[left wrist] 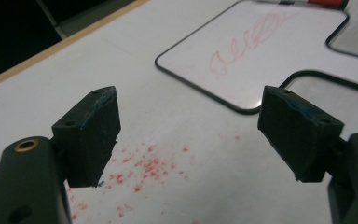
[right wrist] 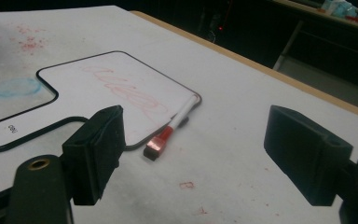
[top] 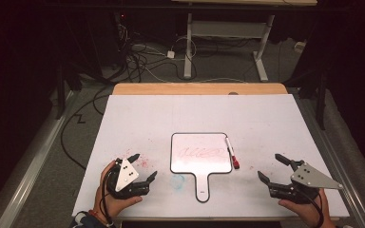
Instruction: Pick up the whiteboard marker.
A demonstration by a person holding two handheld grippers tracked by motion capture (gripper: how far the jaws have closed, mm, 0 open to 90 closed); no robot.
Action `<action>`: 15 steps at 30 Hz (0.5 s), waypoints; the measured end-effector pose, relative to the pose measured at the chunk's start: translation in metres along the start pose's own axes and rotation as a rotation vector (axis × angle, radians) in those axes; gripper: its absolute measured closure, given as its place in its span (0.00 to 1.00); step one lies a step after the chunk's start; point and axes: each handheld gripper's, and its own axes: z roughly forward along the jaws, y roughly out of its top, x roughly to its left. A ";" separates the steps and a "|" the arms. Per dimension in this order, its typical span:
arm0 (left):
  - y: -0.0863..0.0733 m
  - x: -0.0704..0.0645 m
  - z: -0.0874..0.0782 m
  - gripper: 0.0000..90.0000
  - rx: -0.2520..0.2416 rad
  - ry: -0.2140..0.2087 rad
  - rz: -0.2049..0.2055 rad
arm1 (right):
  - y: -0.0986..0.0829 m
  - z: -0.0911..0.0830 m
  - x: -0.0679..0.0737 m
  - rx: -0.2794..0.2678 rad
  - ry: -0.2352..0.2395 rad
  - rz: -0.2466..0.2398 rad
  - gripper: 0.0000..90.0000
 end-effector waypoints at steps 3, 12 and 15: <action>-0.002 0.003 0.006 0.22 0.035 -0.009 -0.019 | -0.001 0.003 0.000 0.014 0.013 -0.006 0.25; -0.006 -0.006 0.004 0.23 0.049 -0.029 0.009 | 0.002 0.012 0.001 0.044 0.053 -0.010 0.26; -0.007 -0.007 0.003 0.23 0.056 -0.030 0.020 | 0.003 0.015 0.002 0.050 0.061 -0.010 0.27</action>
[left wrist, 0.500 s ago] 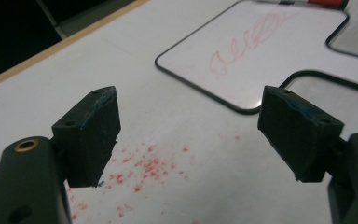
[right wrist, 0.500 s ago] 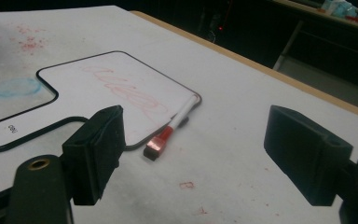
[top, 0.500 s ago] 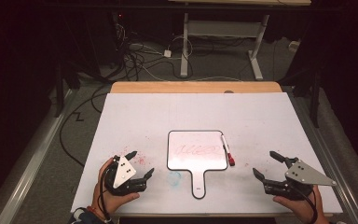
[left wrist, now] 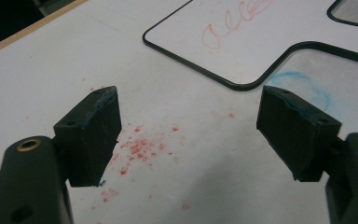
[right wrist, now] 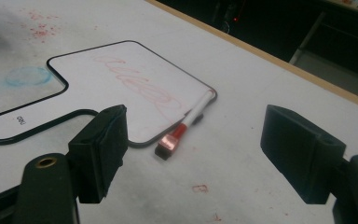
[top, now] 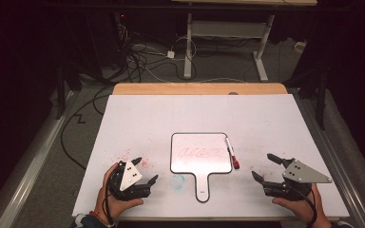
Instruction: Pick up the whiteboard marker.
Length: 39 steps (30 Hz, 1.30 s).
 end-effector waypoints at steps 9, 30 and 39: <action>0.001 -0.002 0.004 0.24 0.007 0.005 0.017 | 0.011 0.020 -0.006 0.039 0.038 0.016 0.35; -0.004 -0.003 0.001 0.24 0.027 0.017 0.035 | 0.048 0.111 -0.032 0.231 0.144 0.163 0.40; -0.006 -0.004 0.001 0.24 0.043 0.014 0.044 | 0.032 0.159 -0.050 0.421 0.140 0.291 0.54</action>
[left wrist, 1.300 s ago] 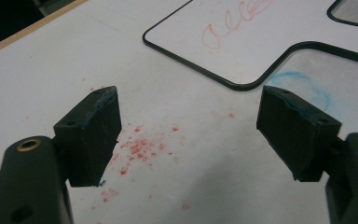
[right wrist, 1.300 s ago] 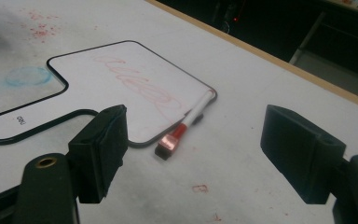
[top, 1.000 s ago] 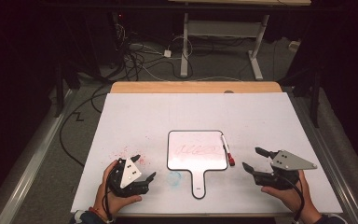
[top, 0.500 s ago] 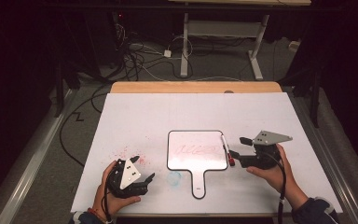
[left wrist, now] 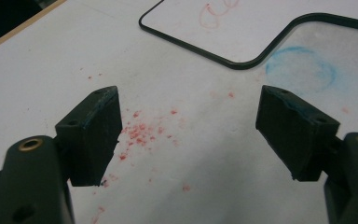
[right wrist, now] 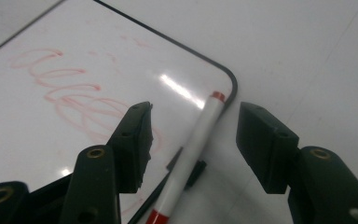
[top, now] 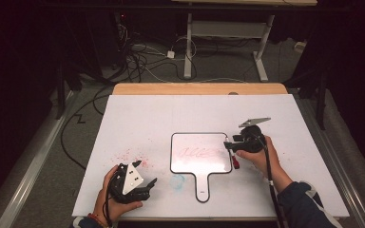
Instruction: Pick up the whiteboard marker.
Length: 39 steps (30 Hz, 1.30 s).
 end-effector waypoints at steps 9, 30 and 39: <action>0.000 0.000 0.001 0.24 0.009 -0.012 -0.002 | -0.003 0.010 -0.007 0.036 0.087 0.035 0.82; 0.060 0.011 0.018 0.26 -0.129 -0.207 -0.124 | 0.011 -0.038 0.029 -0.240 0.118 -0.077 0.91; 0.123 -0.027 0.054 0.31 -0.241 -0.380 -0.203 | 0.003 -0.056 0.071 -0.400 0.177 -0.146 0.91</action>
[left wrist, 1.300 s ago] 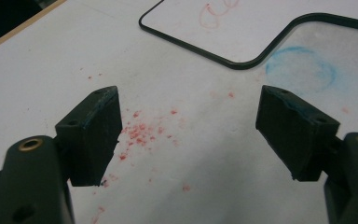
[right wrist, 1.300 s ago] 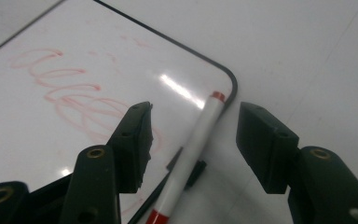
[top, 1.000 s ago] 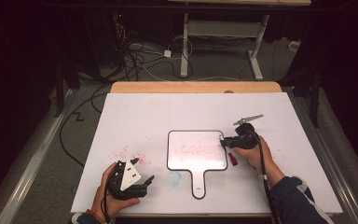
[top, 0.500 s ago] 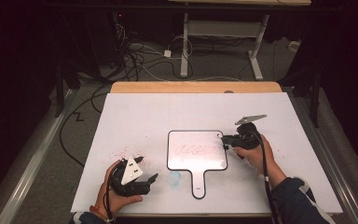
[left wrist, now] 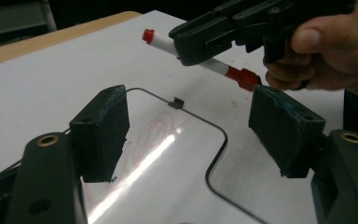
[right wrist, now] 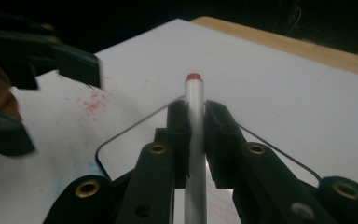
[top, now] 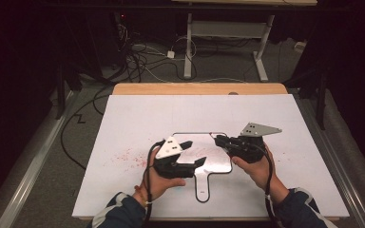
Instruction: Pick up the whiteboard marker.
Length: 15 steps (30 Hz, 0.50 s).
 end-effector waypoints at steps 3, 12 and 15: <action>0.002 -0.007 0.019 0.32 0.017 -0.038 -0.008 | -0.001 -0.001 0.007 -0.017 -0.008 0.001 0.91; 0.002 -0.009 0.047 0.53 -0.017 -0.133 -0.068 | -0.007 -0.005 0.026 -0.078 0.000 -0.028 0.90; 0.003 -0.010 0.046 0.62 -0.011 -0.119 -0.043 | -0.008 -0.006 0.027 -0.084 -0.014 -0.042 0.90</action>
